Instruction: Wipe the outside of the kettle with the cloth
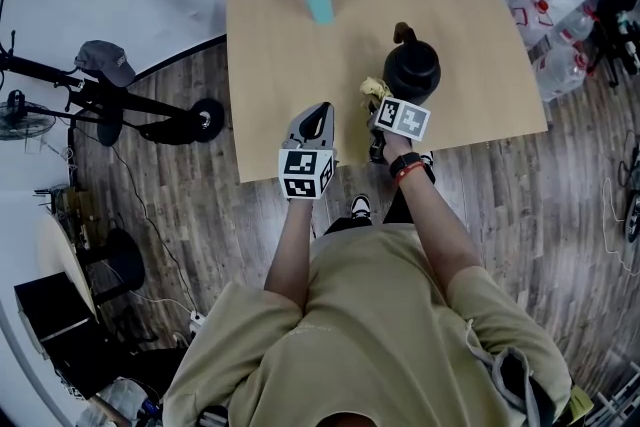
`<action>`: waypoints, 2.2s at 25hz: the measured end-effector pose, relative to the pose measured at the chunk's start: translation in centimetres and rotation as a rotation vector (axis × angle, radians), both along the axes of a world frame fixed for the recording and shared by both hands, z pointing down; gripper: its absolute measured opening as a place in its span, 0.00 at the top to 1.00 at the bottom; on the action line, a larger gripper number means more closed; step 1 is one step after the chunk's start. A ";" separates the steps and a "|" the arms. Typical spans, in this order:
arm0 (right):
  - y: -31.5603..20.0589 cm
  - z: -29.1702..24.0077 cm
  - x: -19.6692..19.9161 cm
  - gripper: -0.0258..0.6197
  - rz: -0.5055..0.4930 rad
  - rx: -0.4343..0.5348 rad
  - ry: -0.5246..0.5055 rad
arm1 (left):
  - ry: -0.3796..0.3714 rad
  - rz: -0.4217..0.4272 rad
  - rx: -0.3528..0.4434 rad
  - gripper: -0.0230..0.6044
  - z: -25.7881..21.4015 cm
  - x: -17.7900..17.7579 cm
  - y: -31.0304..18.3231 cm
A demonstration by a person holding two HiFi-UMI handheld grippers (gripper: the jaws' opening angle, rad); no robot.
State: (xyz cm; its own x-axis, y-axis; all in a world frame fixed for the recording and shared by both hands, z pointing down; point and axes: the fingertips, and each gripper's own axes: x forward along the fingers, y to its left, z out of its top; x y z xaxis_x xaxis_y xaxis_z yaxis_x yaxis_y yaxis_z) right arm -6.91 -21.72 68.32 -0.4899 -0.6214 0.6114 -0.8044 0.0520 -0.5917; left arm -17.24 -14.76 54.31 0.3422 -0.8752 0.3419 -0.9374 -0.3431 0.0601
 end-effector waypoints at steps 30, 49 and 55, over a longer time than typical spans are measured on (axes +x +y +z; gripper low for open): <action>5.2 -1.3 6.6 0.69 -0.067 0.036 0.026 | -0.004 0.128 0.017 0.92 -0.6 8.4 0.9; 3.7 -0.9 15.6 0.69 -0.039 0.030 0.173 | 0.003 0.184 -0.005 0.92 0.3 13.1 -1.1; 1.7 -0.1 17.9 0.69 -0.095 0.027 0.235 | -0.001 0.173 -0.016 0.92 0.9 14.2 -2.5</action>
State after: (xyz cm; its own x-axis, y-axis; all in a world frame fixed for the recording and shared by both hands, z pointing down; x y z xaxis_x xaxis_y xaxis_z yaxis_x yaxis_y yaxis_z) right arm 10.98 -19.98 68.26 -0.3938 -0.5971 0.6989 -0.9103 0.1476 -0.3867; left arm -3.00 -17.25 55.22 0.4869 -0.7978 0.3557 -0.8645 -0.4983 0.0658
